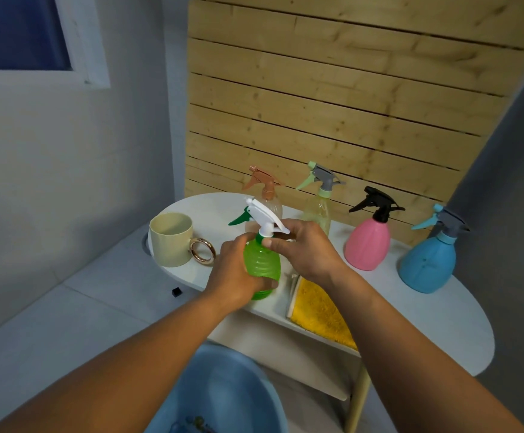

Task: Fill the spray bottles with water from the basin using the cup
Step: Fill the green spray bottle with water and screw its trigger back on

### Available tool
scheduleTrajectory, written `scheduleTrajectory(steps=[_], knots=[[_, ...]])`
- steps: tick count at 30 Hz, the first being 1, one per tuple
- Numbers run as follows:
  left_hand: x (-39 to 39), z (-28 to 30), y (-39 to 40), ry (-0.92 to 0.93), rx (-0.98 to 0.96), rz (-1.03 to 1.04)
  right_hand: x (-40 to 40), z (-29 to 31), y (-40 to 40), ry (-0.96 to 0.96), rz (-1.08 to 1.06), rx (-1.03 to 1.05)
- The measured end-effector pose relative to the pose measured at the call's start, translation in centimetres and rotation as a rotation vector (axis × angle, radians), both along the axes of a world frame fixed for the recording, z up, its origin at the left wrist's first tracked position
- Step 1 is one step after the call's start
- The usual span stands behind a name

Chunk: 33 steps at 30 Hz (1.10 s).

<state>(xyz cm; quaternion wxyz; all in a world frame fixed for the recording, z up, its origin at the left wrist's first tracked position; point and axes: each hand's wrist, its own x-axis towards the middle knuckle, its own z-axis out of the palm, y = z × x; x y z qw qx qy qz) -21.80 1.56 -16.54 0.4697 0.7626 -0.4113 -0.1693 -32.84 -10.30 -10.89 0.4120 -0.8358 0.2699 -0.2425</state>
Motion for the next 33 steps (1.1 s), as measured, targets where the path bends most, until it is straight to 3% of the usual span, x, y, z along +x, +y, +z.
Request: scheduleTrajectory(steps=[4, 10, 17, 19, 23, 28, 30, 33], knots=[[-0.8, 0.6, -0.4, -0.128, 0.131, 0.076, -0.3, 0.1, 0.0, -0.006, 0.029, 0.025], [-0.1, 0.8, 0.2, 0.106, 0.011, -0.134, -0.4, 0.6, 0.4, 0.039, 0.005, -0.083], [-1.6, 0.8, -0.4, -0.217, 0.212, 0.168, -0.2, -0.1, 0.8, 0.064, -0.094, -0.118], [-2.0, 0.7, -0.5, -0.174, 0.189, 0.155, -0.1, -0.1, 0.9, 0.068, -0.110, -0.140], [-1.6, 1.0, 0.0, 0.124, 0.014, -0.057, 0.1, 0.5, 0.9, 0.109, -0.145, -0.195], [-0.6, 1.2, 0.6, 0.175, 0.007, -0.109, 0.9, 1.0, 2.2, 0.206, -0.276, -0.337], [-0.3, 1.1, 0.6, 0.195, 0.016, -0.132, 1.0, 0.6, 2.4, 0.182, -0.300, -0.261], [0.0, 0.9, 0.7, 0.211, 0.008, -0.156, 0.6, -0.4, 2.6, -0.045, -0.209, 0.078]])
